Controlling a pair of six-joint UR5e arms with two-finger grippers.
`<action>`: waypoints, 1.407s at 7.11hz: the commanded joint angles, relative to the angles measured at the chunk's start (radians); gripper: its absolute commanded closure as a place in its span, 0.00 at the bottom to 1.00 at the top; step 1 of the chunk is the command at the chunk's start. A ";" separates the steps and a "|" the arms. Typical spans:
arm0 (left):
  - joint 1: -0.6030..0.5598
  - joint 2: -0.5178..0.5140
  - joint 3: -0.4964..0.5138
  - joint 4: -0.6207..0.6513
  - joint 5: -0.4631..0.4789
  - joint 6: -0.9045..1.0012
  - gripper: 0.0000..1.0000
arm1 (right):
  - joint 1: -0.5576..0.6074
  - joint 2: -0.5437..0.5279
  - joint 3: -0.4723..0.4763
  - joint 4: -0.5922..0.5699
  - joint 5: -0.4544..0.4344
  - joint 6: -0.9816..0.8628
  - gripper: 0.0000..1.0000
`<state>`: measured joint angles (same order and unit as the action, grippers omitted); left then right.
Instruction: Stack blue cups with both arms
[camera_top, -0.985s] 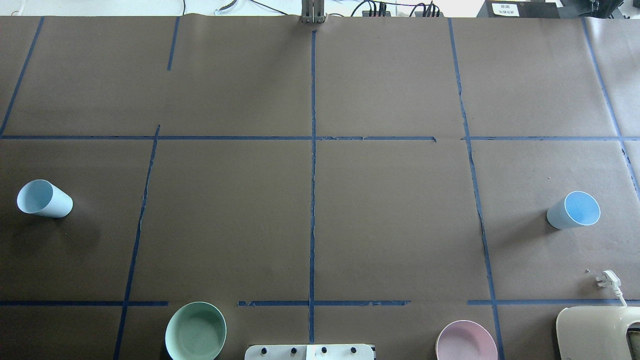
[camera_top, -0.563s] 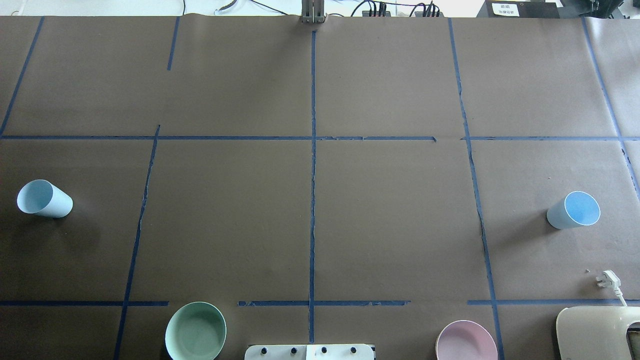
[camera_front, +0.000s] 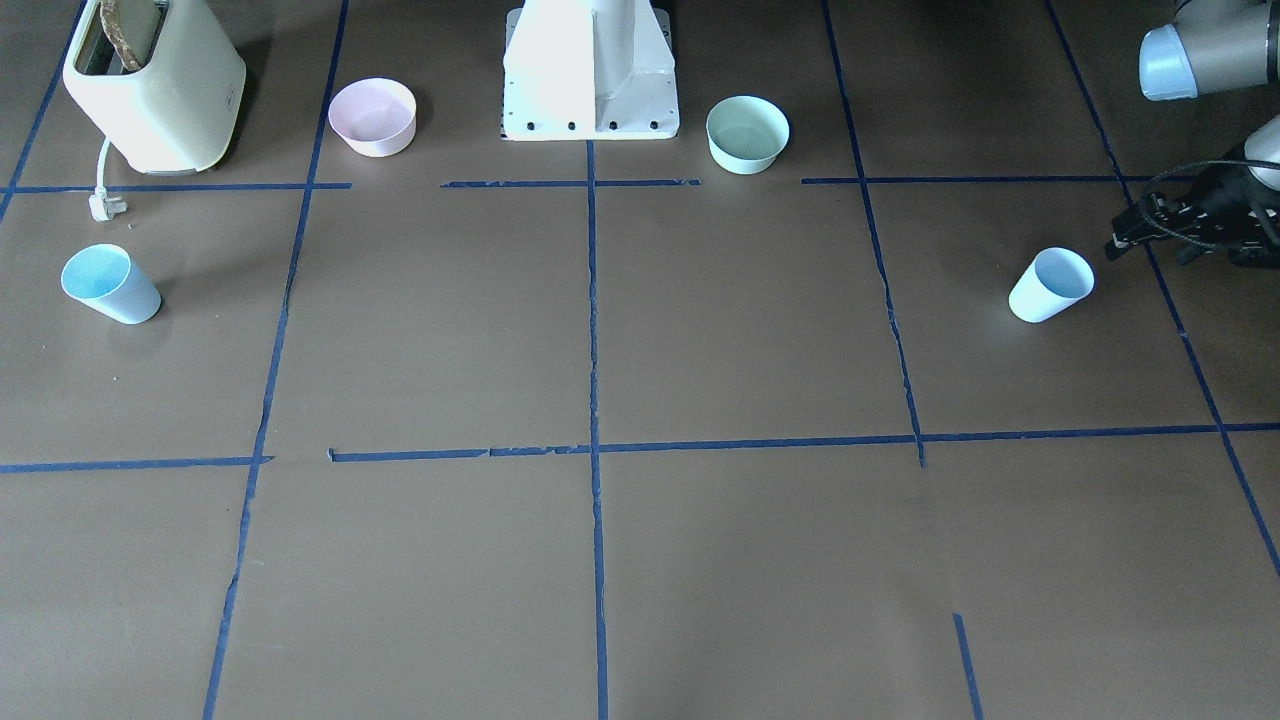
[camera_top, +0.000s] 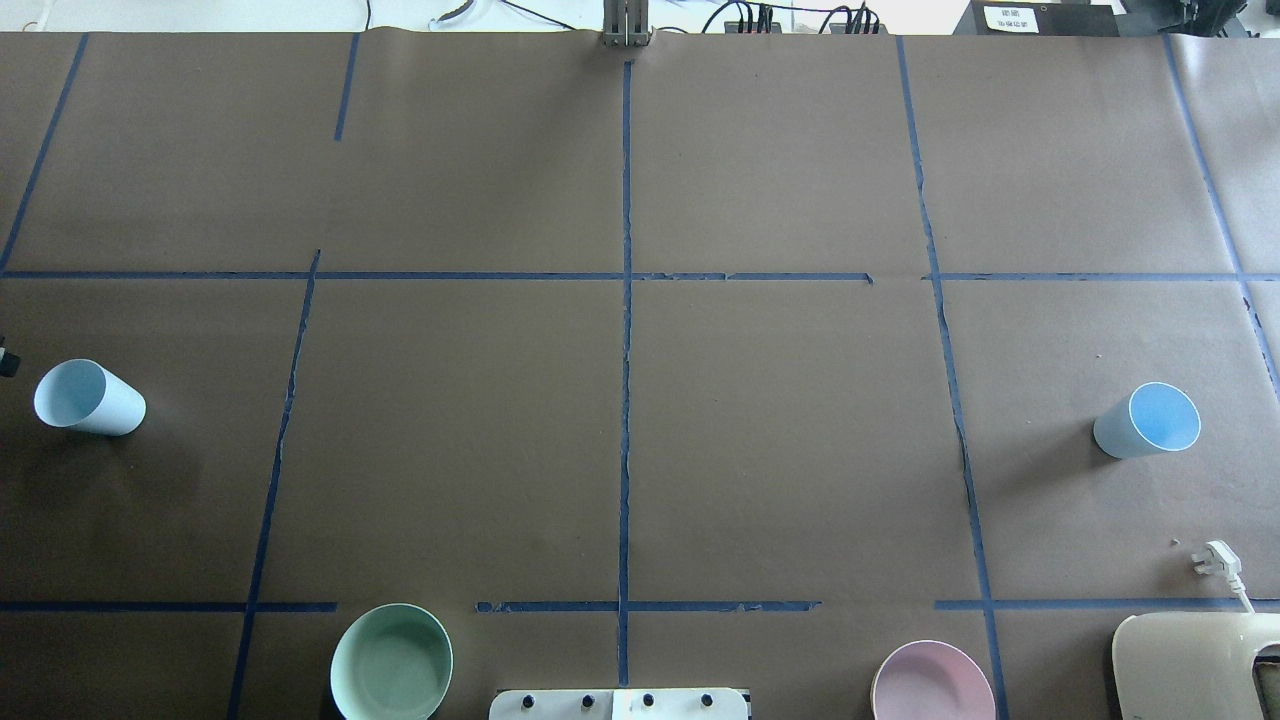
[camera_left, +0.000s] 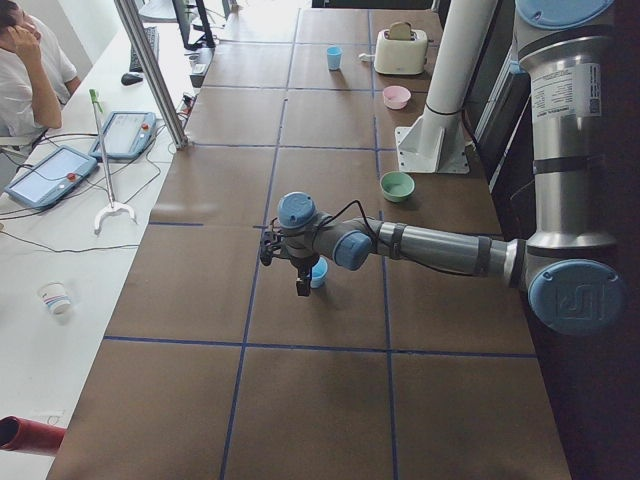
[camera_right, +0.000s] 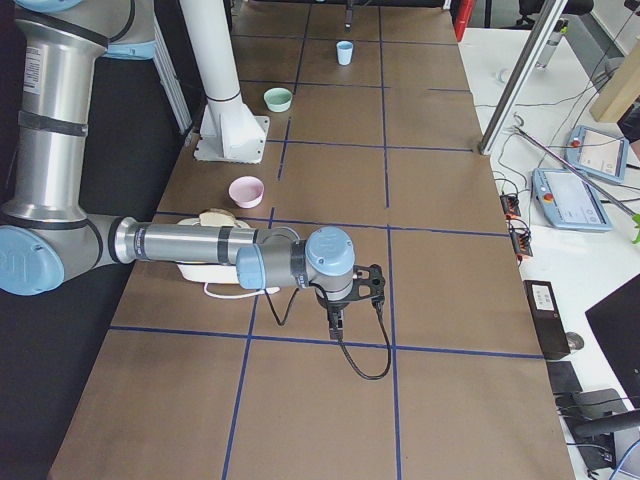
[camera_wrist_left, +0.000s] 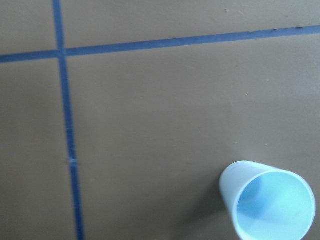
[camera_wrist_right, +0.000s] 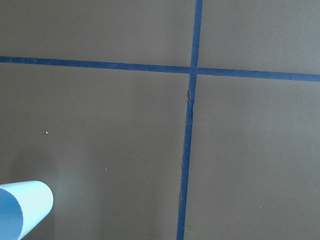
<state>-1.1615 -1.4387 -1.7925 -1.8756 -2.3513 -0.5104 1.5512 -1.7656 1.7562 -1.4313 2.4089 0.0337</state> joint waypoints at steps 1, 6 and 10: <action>0.034 -0.002 0.013 -0.017 0.009 -0.025 0.00 | -0.002 0.000 -0.003 0.000 0.019 0.002 0.00; 0.074 -0.067 0.114 -0.019 0.009 -0.025 0.00 | -0.010 0.000 -0.007 0.002 0.018 0.005 0.00; 0.151 -0.086 0.150 -0.019 0.007 -0.026 0.70 | -0.022 0.000 -0.015 0.000 0.018 0.009 0.01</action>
<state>-1.0247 -1.5213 -1.6496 -1.8945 -2.3427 -0.5368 1.5319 -1.7656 1.7462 -1.4318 2.4261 0.0417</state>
